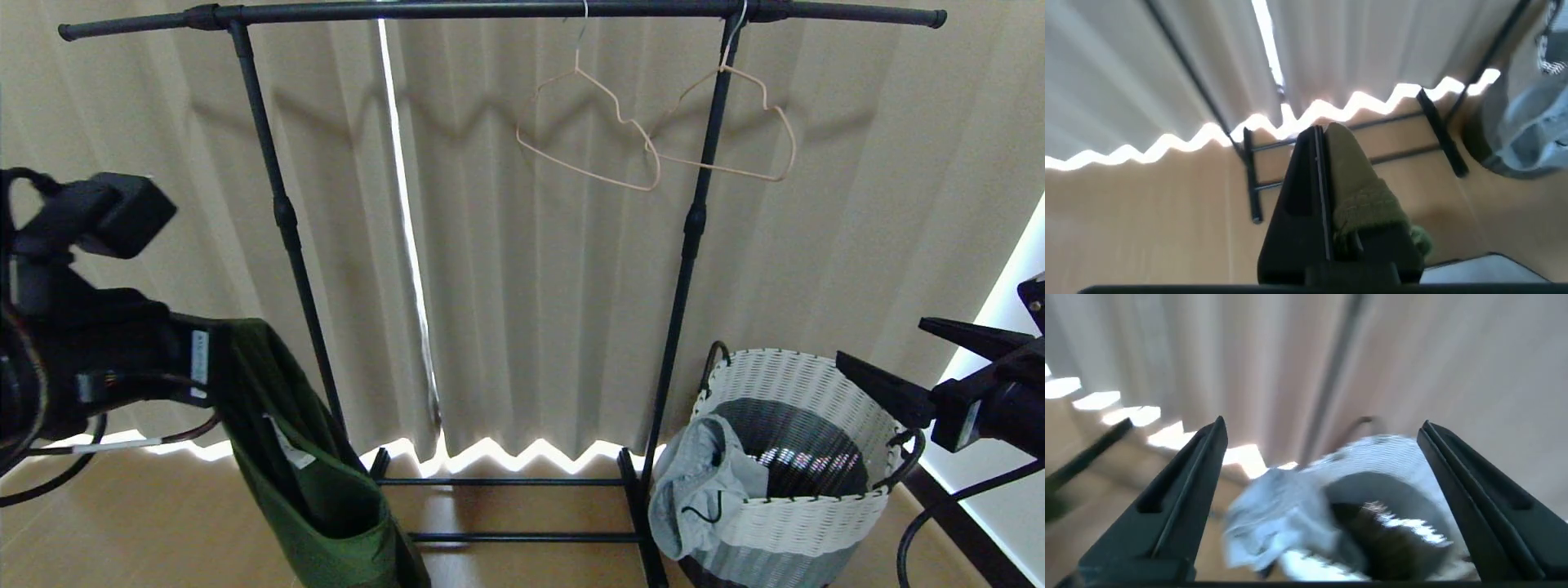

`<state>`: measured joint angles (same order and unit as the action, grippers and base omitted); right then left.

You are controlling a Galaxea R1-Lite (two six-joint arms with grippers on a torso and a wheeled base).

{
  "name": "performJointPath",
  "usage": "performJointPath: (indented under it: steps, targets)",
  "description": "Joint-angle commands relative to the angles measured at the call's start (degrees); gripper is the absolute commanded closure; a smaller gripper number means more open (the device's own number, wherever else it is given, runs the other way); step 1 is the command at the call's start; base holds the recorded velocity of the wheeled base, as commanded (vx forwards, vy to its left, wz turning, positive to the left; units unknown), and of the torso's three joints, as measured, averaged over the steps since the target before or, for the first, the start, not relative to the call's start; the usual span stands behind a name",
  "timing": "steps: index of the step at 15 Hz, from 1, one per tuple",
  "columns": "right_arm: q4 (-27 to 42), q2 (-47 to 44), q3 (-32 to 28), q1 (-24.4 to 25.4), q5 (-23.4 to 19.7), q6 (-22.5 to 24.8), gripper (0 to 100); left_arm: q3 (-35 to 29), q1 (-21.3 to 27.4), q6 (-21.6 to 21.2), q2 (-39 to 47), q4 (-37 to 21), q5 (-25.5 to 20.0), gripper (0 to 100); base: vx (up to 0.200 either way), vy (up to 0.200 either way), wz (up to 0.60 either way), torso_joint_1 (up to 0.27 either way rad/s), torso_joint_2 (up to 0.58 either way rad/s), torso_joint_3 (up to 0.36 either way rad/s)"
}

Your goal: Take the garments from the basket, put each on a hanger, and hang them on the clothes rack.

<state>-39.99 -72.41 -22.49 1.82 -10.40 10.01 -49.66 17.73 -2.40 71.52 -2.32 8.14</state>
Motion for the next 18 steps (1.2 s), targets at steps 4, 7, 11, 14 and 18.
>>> performJointPath:
  steps: [4,7,11,14,18]
  targets:
    - [-21.80,-11.52,10.71,-1.29,5.48,0.01,0,16.00,-11.92,4.34,-25.03,0.03,-0.06,100,0.000,0.000,0.00,0.000,0.00,0.000]
    - [-38.85,-19.52,13.18,-1.29,9.43,0.36,0,18.90,-13.86,2.75,-32.41,-0.23,-0.23,100,0.000,0.000,0.00,0.000,0.00,0.000]
    - [-50.02,-19.52,22.05,-0.15,15.76,1.33,0,22.15,-13.86,1.17,-34.17,0.12,-0.23,100,0.000,0.000,0.00,0.004,-0.02,-0.008]
    - [-50.02,-10.21,22.49,-0.15,15.50,2.74,0,21.89,-13.77,1.08,-34.26,0.47,-0.23,100,0.000,0.000,0.00,0.071,-0.25,-0.201]
    - [-37.62,2.98,18.98,-1.29,15.50,10.03,0,22.33,-13.86,1.26,-34.34,1.53,-0.23,100,0.000,0.000,0.00,0.030,-0.11,-0.061]
